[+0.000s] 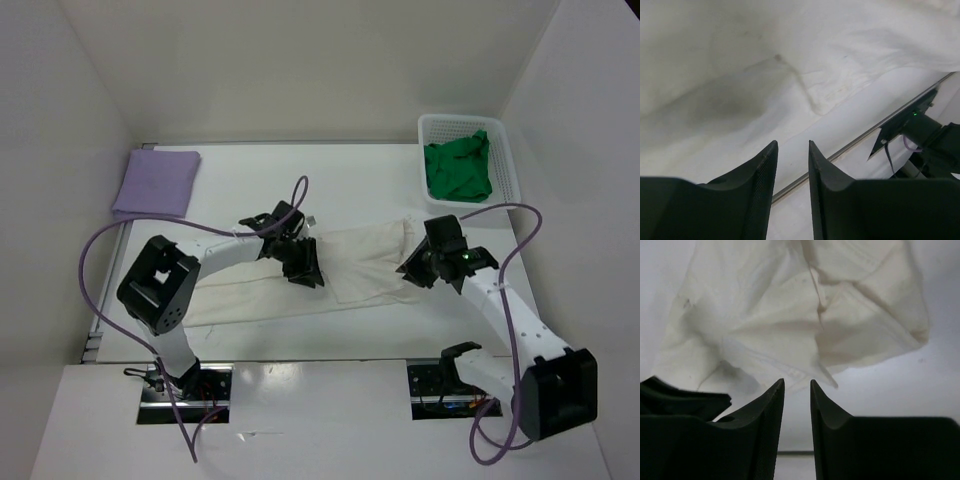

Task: Fold and stack the t-shirts
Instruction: Fold the other side of the tshirt into a rectangle

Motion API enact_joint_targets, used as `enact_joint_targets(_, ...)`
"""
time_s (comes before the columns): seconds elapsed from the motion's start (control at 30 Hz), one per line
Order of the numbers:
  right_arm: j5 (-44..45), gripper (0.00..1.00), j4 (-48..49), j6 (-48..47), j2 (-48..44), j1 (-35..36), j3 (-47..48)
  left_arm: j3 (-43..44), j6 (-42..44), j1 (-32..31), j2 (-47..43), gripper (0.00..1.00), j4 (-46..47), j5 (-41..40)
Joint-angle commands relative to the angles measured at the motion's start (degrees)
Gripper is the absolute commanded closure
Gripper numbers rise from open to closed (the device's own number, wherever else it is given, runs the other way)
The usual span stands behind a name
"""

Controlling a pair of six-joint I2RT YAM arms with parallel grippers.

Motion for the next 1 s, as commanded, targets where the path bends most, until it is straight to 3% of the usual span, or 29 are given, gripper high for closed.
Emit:
enact_joint_targets(0.0,2.5,0.68,10.4,-5.0,8.3,-1.9,4.0,6.0,2.8,0.2,-1.6,0.60,-0.7,-1.8)
enact_joint_targets(0.1,4.9,0.68,18.3,-8.5,14.5,-4.1,6.1,9.7,4.2,-1.7,1.7,0.55,-2.0,-0.5)
enact_joint_targets(0.17,7.3,0.59,20.2,-9.7,19.3,-4.6,7.5,10.3,5.0,-3.1,4.0,0.54,-2.7,0.1)
enact_joint_targets(0.27,6.3,0.57,24.1,-11.2,22.7,-6.6,7.5,7.8,2.2,-3.9,5.7,0.51,1.8,3.0)
enact_joint_targets(0.53,3.2,0.57,25.2,-11.9,21.4,-7.8,8.0,10.9,0.0,-6.6,10.1,0.49,2.6,1.3)
enact_joint_targets(0.63,2.6,0.57,24.7,-11.9,19.9,-7.8,8.5,9.4,-0.8,-6.6,9.5,0.57,2.5,-1.8)
enact_joint_targets(0.97,1.4,0.57,23.9,-11.9,18.9,-7.8,9.6,8.5,-2.9,-8.2,10.8,0.57,3.4,-1.9)
